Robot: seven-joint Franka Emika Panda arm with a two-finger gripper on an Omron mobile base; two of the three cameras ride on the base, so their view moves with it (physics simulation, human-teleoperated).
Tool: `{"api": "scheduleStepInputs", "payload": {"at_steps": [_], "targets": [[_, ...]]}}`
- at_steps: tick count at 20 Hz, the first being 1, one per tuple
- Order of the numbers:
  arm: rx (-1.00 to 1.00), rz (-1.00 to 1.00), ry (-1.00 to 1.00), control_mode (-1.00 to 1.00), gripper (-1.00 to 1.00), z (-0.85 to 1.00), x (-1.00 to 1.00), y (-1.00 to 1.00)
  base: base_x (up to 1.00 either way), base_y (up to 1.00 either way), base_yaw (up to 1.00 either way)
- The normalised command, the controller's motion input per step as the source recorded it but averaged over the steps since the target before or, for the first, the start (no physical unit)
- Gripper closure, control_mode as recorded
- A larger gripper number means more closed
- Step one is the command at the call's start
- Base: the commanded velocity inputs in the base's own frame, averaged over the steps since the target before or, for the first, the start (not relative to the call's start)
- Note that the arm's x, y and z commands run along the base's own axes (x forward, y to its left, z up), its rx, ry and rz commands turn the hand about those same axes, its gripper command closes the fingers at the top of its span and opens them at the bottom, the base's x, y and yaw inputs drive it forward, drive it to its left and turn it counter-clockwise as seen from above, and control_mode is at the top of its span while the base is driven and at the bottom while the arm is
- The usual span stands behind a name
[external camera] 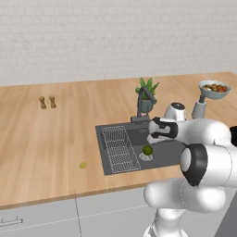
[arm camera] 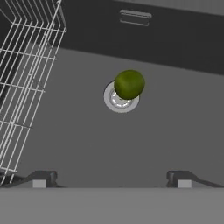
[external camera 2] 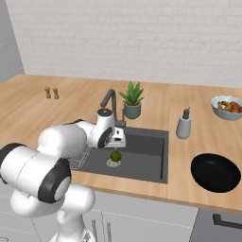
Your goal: Pick the lime from the sink and place it in the bowl. Then pick the bowl and place it in the microwave. Then close the microwave door and press the start button.
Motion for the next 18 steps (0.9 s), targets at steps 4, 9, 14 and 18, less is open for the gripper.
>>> {"api": "scheduleStepInputs", "payload": {"at_steps": [4,9,14,18], "targets": [[0.00,0.00,0.03,-1.00,-1.00,-0.27,0.34,0.00,0.00,0.00,0.00],[0.00,0.00,0.00,-1.00,-1.00,-0.43,0.25,0.00,0.00,0.00,0.00],[0.00,0.00,0.00,-1.00,-1.00,-0.37,0.38,0.00,0.00,0.00,0.00],[0.00,0.00,0.01,-1.00,-1.00,-0.23,0.37,0.00,0.00,0.00,0.00]]}}
